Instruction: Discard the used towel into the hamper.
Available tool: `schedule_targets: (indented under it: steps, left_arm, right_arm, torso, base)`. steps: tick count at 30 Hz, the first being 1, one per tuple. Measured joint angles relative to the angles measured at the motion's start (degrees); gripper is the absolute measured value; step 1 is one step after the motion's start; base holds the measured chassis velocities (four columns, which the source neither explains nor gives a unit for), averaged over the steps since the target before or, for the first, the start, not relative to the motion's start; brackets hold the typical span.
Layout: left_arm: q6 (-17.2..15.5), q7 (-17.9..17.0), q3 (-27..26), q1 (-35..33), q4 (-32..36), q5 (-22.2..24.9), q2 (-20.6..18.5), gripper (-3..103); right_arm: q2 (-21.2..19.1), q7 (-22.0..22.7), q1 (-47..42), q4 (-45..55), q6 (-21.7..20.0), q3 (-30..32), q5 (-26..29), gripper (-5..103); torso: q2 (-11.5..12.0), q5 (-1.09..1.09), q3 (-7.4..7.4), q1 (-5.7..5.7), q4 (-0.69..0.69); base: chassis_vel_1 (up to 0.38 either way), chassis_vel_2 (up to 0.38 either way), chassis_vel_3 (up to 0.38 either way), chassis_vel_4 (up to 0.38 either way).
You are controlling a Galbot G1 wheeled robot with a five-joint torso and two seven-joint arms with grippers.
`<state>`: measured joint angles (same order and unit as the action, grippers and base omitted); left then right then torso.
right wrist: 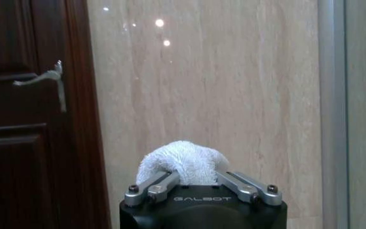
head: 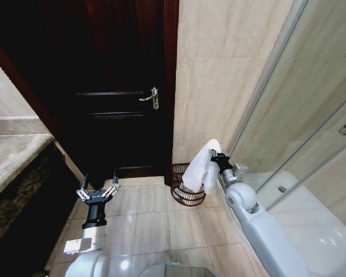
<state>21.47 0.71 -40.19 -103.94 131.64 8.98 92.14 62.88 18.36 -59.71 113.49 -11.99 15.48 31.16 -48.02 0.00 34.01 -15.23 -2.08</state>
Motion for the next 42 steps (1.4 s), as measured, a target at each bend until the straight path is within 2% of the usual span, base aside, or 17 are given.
schedule_targets:
  steps: [15,24,27,32,38,42]
  left_arm:
    - [0.5,0.5,0.1,-0.2,-0.4,-0.3,0.0,100]
    - [0.3,0.3,0.2,-0.3,-0.2,-0.5,0.0,100]
    - [0.3,0.3,0.0,-0.7,0.0,-0.6,0.0,100]
    - [0.4,0.3,0.0,-0.8,0.0,-0.9,0.0,100]
    - [0.4,0.3,0.2,-0.7,-0.2,-1.4,0.0,100]
    - [0.5,0.2,0.3,-0.6,-0.2,-1.5,0.0,100]
  right_arm:
    - [0.1,2.4,-1.6,1.8,0.0,0.5,-0.7,5]
    - [-1.5,5.4,3.7,1.5,-0.2,0.7,0.5,5]
    - [-3.1,7.4,8.2,2.5,-1.8,1.2,3.3,5]
    - [-3.5,7.4,10.1,2.3,-2.6,0.9,5.0,5]
    - [-0.6,4.5,11.5,-5.3,-0.4,-1.5,4.2,5]
    - [3.0,1.4,13.2,-16.6,5.8,-3.3,1.9,5]
  torso:
    - [3.4,-0.01,-1.99,1.44,-0.01]
    - [3.6,0.01,-2.08,1.48,-0.01]
    - [3.4,-0.02,-2.03,1.45,-0.02]
    - [3.3,-0.01,-1.96,1.40,0.00]
    - [3.2,0.00,-1.88,1.32,-0.01]
    - [3.1,0.00,-1.82,1.29,-0.01]
  base:
    - [-0.084,0.096,0.075,-0.092]
    - [-0.039,0.024,0.039,-0.038]
    - [0.000,0.000,0.000,0.000]
    - [0.000,0.000,0.000,0.000]
    - [0.000,0.000,0.000,0.000]
    - [0.000,0.000,0.000,0.000]
